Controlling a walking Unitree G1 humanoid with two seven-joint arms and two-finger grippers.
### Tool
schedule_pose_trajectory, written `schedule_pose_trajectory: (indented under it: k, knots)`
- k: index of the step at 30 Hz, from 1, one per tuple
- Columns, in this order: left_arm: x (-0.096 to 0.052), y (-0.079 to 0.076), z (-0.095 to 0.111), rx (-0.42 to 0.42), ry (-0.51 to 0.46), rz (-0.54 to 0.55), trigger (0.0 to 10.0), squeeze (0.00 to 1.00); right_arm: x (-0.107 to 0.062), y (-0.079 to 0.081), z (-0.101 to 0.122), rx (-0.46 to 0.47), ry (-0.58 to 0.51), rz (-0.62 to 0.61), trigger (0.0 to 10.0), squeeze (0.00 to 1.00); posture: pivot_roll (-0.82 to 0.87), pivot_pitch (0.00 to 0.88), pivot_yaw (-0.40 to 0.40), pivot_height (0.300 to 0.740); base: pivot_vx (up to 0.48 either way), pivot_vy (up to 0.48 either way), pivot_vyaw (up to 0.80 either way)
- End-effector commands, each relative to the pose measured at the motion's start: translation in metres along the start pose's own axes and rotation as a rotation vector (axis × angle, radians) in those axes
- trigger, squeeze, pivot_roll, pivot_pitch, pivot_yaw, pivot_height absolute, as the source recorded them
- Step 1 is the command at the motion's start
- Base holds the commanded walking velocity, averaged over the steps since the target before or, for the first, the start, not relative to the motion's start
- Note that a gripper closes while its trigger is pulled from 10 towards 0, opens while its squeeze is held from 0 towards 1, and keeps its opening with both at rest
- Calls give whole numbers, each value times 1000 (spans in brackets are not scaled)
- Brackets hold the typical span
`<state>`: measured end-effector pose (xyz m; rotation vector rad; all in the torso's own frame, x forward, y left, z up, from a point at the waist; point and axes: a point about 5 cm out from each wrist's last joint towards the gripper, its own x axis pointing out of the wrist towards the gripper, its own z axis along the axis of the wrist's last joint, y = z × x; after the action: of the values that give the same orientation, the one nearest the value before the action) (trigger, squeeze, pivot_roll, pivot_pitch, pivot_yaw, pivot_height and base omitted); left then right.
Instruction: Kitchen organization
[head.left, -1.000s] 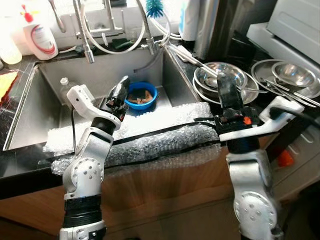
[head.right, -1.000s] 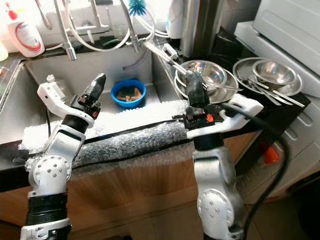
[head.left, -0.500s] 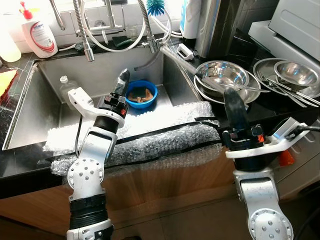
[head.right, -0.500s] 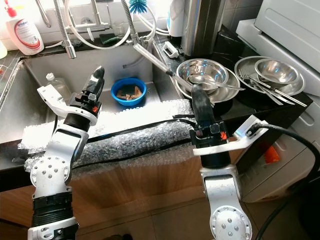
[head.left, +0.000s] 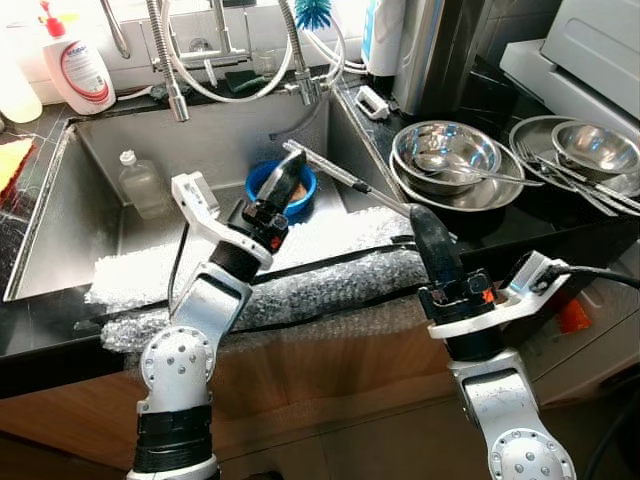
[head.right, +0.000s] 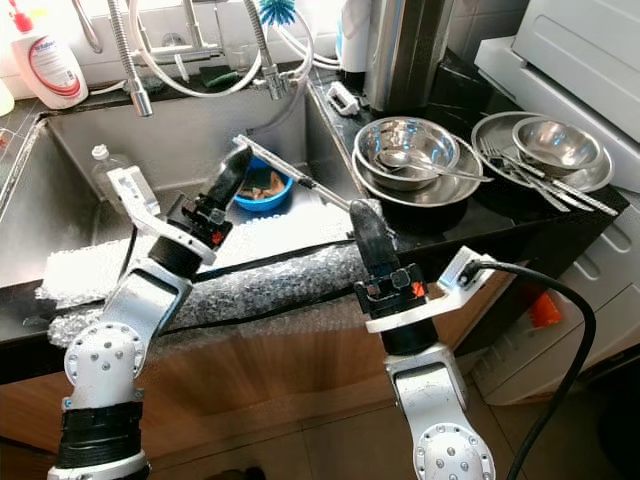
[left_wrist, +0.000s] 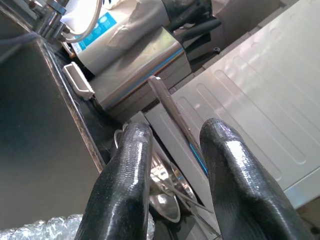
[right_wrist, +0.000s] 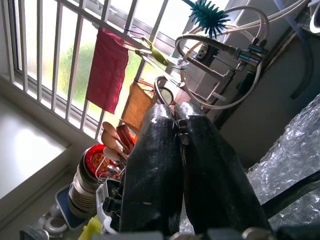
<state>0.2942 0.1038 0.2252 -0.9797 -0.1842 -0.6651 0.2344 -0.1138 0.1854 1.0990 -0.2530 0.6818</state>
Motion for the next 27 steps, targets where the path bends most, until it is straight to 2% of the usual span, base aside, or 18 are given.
schedule_pose_trajectory:
  k: [1, 9, 13, 23, 24, 25, 26, 27]
  knots:
    - [-1, -5, 2, 31, 0, -20, 10000, 0, 0, 3, -4, 13, 20, 19, 10000, 0, -19, 81, 40, 740, 0, 0, 0]
    - [-2, -5, 1, 37, 1, -22, 10000, 0, 0, 2, -4, 13, 21, 21, 10000, 0, -19, 81, 40, 740, 0, 0, 0]
    - [4, -2, 7, 12, -53, 11, 10000, 0, 2, 9, -16, 17, 117, 73, 10000, 0, -17, 103, 32, 740, 0, 0, 0]
    - [5, -3, 8, -3, -73, 7, 10000, 0, 0, 10, -21, 16, 157, 83, 10000, 0, -17, 108, 30, 740, 0, 0, 0]
    - [6, -3, 9, -6, -79, 10, 5373, 0, 0, 10, -22, 8, 167, 85, 10000, 0, -18, 109, 29, 740, 0, 0, 0]
    - [6, -3, 9, -5, -79, 11, 5373, 0, 0, 10, -22, 6, 167, 85, 10000, 0, -18, 109, 29, 740, 0, 0, 0]
    - [5, -2, 9, -5, -80, 15, 0, 0, 0, 10, -22, 5, 165, 84, 10000, 0, -16, 109, 29, 740, 0, 0, 0]
    - [5, -1, 9, -6, -81, 18, 0, 0, 0, 10, -22, 4, 164, 83, 10000, 0, -16, 109, 29, 740, 0, 0, 0]
